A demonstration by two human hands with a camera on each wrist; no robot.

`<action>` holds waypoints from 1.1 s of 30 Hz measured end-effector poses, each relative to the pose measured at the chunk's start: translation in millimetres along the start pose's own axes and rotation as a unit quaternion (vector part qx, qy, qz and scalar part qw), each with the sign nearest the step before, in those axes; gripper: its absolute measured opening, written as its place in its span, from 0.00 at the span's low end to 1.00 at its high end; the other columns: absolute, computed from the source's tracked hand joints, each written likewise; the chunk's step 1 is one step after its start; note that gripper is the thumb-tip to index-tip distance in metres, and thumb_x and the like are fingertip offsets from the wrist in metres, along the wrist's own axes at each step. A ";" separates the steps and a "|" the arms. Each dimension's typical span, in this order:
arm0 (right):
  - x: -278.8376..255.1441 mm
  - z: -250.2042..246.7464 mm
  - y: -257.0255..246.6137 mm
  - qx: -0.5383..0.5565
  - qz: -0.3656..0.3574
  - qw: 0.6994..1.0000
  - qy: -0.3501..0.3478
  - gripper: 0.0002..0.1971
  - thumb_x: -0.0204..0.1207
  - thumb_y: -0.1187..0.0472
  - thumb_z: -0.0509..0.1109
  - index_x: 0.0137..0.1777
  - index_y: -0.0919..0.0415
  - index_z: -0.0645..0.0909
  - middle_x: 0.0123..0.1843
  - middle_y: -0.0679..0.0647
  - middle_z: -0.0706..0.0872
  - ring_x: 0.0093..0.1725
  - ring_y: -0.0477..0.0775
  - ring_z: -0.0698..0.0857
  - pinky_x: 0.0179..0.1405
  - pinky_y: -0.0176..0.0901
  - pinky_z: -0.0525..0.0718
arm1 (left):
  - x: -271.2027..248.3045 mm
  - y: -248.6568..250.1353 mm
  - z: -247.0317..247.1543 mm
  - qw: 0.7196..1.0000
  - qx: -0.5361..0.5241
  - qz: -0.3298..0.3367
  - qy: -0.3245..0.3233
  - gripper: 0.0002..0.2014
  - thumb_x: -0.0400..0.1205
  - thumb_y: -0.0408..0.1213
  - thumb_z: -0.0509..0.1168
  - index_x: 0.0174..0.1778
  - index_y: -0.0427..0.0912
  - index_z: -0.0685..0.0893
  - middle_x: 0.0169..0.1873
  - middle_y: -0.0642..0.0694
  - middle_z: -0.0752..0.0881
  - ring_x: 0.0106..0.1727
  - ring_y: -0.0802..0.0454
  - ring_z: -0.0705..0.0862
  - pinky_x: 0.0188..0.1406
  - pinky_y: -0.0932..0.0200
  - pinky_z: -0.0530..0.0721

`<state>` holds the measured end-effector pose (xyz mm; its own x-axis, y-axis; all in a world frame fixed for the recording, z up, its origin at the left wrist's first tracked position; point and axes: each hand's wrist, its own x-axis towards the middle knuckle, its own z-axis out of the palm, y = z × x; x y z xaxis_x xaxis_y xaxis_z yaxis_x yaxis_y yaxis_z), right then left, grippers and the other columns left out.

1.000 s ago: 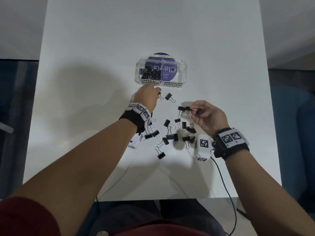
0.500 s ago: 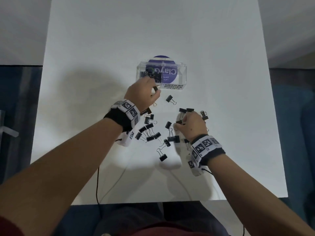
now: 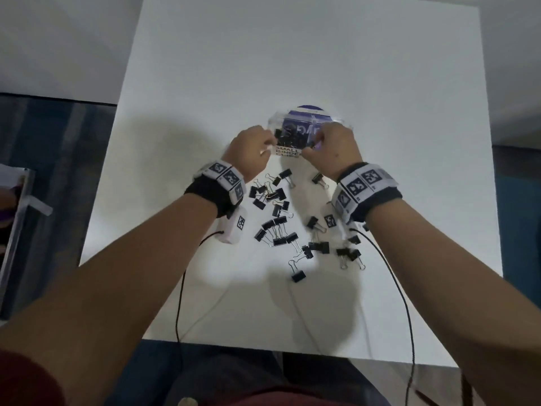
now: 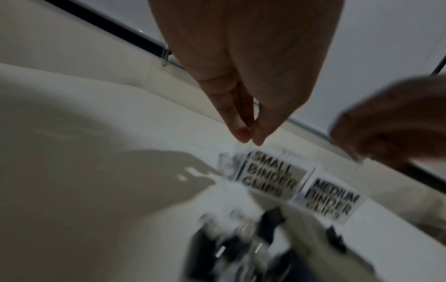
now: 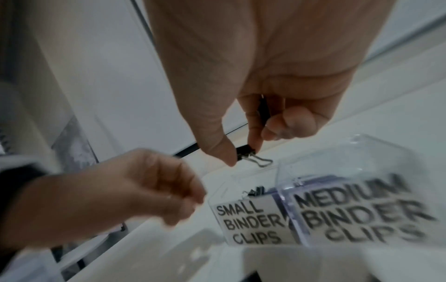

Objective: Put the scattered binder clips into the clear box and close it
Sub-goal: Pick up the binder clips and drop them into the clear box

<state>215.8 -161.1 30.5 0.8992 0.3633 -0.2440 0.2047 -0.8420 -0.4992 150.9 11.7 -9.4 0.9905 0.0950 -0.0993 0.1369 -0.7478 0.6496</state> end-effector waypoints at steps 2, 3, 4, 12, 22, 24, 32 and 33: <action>19.0 3.0 -14.3 -0.051 -0.033 0.998 -0.021 0.10 0.70 0.62 0.69 0.48 0.67 0.82 0.52 0.62 0.83 0.49 0.60 0.83 0.47 0.52 0.85 | -18.4 -15.1 3.6 0.999 0.021 -0.003 -0.026 0.11 0.74 0.25 0.64 0.51 0.37 0.85 0.46 0.39 0.85 0.48 0.44 0.84 0.53 0.47 0.84; 24.5 7.4 -17.9 -0.073 -0.041 0.996 -0.041 0.12 0.70 0.63 0.69 0.54 0.65 0.81 0.58 0.63 0.81 0.53 0.62 0.83 0.52 0.54 0.85 | -26.7 -20.9 6.1 0.998 0.034 0.000 -0.047 0.12 0.73 0.25 0.64 0.51 0.35 0.85 0.46 0.38 0.85 0.48 0.42 0.84 0.53 0.45 0.84; 26.1 11.3 -20.7 -0.090 -0.049 0.993 -0.053 0.16 0.70 0.65 0.69 0.58 0.63 0.80 0.62 0.63 0.78 0.56 0.63 0.82 0.55 0.56 0.84 | -34.0 -24.8 8.7 0.997 0.039 0.006 -0.066 0.12 0.73 0.24 0.65 0.51 0.34 0.85 0.47 0.37 0.85 0.49 0.42 0.84 0.54 0.43 0.83; -8.5 63.7 -15.5 -0.123 -0.106 0.982 -0.095 0.14 0.73 0.71 0.64 0.54 0.60 0.84 0.58 0.60 0.84 0.56 0.61 0.83 0.57 0.55 0.84 | -52.0 -31.8 29.5 0.989 0.099 -0.014 -0.108 0.18 0.75 0.30 0.67 0.62 0.44 0.84 0.54 0.40 0.81 0.57 0.41 0.80 0.59 0.50 0.77; -12.2 93.7 -14.6 -0.160 -0.168 0.968 -0.094 0.05 0.74 0.68 0.65 0.47 0.63 0.82 0.48 0.60 0.84 0.49 0.63 0.83 0.38 0.46 0.73 | -45.9 -23.1 36.7 0.982 0.154 -0.038 -0.101 0.09 0.73 0.37 0.68 0.46 0.37 0.82 0.49 0.37 0.80 0.53 0.37 0.80 0.48 0.47 0.78; -11.7 90.3 -13.5 -0.150 -0.164 0.969 -0.103 0.06 0.75 0.66 0.65 0.48 0.61 0.81 0.49 0.60 0.84 0.50 0.62 0.83 0.39 0.45 0.73 | -44.8 -20.6 37.5 0.983 0.147 -0.034 -0.109 0.10 0.71 0.38 0.69 0.45 0.38 0.80 0.48 0.38 0.80 0.52 0.37 0.80 0.48 0.47 0.78; -17.5 65.5 13.0 0.041 -0.054 0.993 -0.096 0.06 0.73 0.69 0.67 0.46 0.57 0.79 0.35 0.46 0.81 0.34 0.46 0.80 0.38 0.40 0.80 | -47.5 -32.5 27.6 0.994 -0.066 -0.085 -0.036 0.09 0.69 0.32 0.72 0.40 0.39 0.79 0.34 0.44 0.85 0.36 0.45 0.83 0.40 0.52 0.83; -19.2 62.6 20.8 0.101 -0.020 0.991 -0.081 0.07 0.73 0.71 0.67 0.46 0.59 0.81 0.35 0.43 0.81 0.33 0.42 0.80 0.38 0.37 0.82 | -49.1 -34.2 26.0 0.991 -0.091 -0.099 -0.023 0.08 0.70 0.32 0.72 0.41 0.39 0.79 0.33 0.46 0.85 0.34 0.48 0.83 0.38 0.56 0.82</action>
<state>178.7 -160.6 -27.3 0.8147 0.4677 -0.3429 0.1420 -0.7341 -0.6640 97.3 15.6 -46.3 0.9426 0.1952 -0.2708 0.3335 -0.5857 0.7387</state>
